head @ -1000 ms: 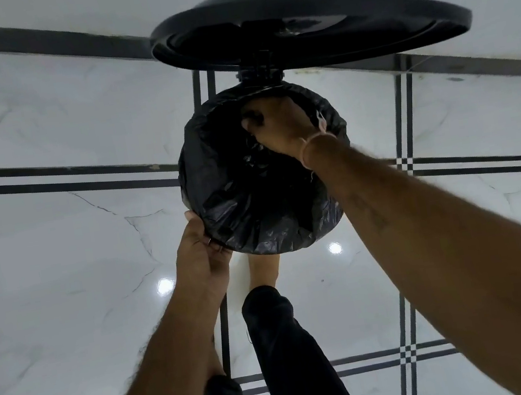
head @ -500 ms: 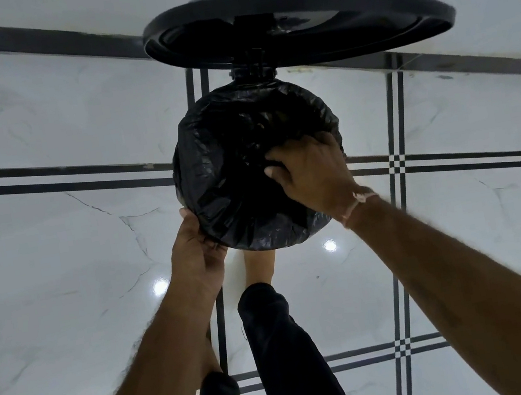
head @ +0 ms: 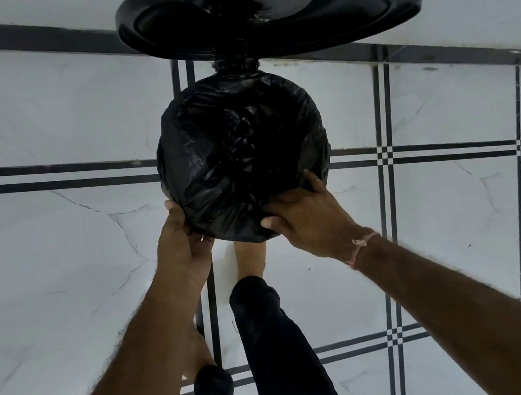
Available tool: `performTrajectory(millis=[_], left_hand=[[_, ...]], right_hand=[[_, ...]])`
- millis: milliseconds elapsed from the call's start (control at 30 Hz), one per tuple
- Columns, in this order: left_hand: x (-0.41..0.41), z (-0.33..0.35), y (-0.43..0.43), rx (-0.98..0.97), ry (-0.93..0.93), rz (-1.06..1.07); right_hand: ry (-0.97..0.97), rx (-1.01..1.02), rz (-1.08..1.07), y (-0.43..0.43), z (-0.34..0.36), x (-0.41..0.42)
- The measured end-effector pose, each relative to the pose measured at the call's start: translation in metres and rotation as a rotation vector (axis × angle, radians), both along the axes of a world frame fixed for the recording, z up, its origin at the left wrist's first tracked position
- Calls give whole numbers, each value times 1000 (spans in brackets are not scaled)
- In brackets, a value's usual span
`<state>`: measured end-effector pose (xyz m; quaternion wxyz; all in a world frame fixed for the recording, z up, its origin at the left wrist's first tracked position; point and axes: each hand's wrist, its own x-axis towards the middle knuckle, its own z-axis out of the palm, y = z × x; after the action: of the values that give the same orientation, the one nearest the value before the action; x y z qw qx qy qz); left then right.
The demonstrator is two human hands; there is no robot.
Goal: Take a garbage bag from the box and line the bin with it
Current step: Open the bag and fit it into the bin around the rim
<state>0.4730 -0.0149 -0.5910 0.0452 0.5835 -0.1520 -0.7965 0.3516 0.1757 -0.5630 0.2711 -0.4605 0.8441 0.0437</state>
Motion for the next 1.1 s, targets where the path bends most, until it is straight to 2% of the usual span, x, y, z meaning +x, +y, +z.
performTrajectory(millis=[200, 333, 433, 567, 633, 700, 767, 800, 900, 1033, 1100], left_hand=[[-1, 3, 0, -14, 2, -18], [0, 8, 1, -13, 18, -13], [0, 11, 0, -13, 6, -22], [-1, 11, 1, -1, -27, 13], [-1, 12, 5, 41, -58, 58], [2, 13, 14, 128, -87, 110], [6, 16, 27, 205, -85, 149], [8, 17, 33, 227, -78, 168], [8, 21, 45, 258, -64, 245], [-3, 26, 46, 209, -99, 258], [-3, 23, 42, 169, -102, 279]], right_hand=[[65, -85, -88, -4, -3, 24], [-5, -132, -84, -11, -7, 44], [-34, -199, -276, -16, -6, 44], [94, -437, -701, -14, 5, 57], [77, -543, -1020, -14, 8, 71], [-154, -658, -1480, -24, 11, 79], [-539, -745, -2003, -40, 15, 84], [-695, -771, -2182, -47, 19, 84], [-954, -838, -2414, -58, 20, 83], [-1059, -977, -2649, -59, 15, 72], [-1073, -1006, -2679, -54, 19, 64]])
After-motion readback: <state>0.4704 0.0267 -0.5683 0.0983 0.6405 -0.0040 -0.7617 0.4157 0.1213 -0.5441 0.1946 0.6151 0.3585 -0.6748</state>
